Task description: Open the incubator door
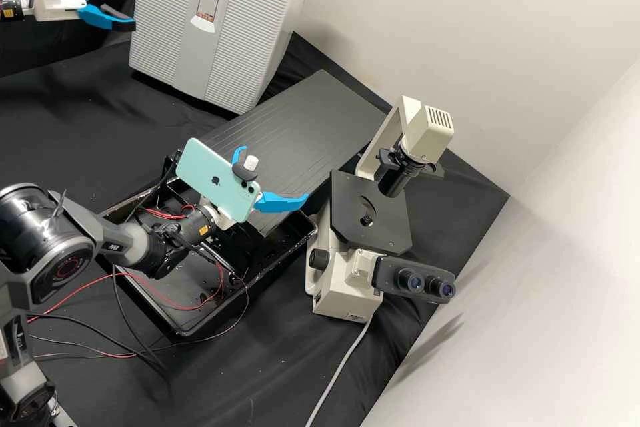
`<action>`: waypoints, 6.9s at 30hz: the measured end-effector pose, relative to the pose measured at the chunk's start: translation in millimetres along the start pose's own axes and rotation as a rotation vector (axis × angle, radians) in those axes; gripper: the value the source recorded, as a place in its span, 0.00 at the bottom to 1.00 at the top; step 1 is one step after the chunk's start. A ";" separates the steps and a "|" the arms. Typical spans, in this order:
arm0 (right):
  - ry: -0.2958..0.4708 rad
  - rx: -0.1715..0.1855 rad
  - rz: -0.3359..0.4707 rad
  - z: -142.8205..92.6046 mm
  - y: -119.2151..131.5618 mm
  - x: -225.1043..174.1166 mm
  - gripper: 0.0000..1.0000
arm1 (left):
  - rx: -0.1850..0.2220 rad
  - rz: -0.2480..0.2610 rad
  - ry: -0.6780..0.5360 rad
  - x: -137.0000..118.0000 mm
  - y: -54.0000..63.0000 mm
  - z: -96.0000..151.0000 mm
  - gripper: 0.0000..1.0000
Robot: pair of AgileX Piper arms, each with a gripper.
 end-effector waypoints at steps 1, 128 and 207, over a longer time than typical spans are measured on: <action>0.000 0.000 0.000 0.0 0.0 0.0 1.00 | -0.009 -0.004 0.006 -1.7 -2.4 0.2 1.00; 0.000 0.000 0.000 0.0 0.0 0.0 1.00 | -0.041 0.194 -0.086 83.6 5.8 -33.9 1.00; 0.000 0.000 0.000 0.0 0.0 0.0 1.00 | -0.237 0.143 0.034 84.3 -18.4 5.6 1.00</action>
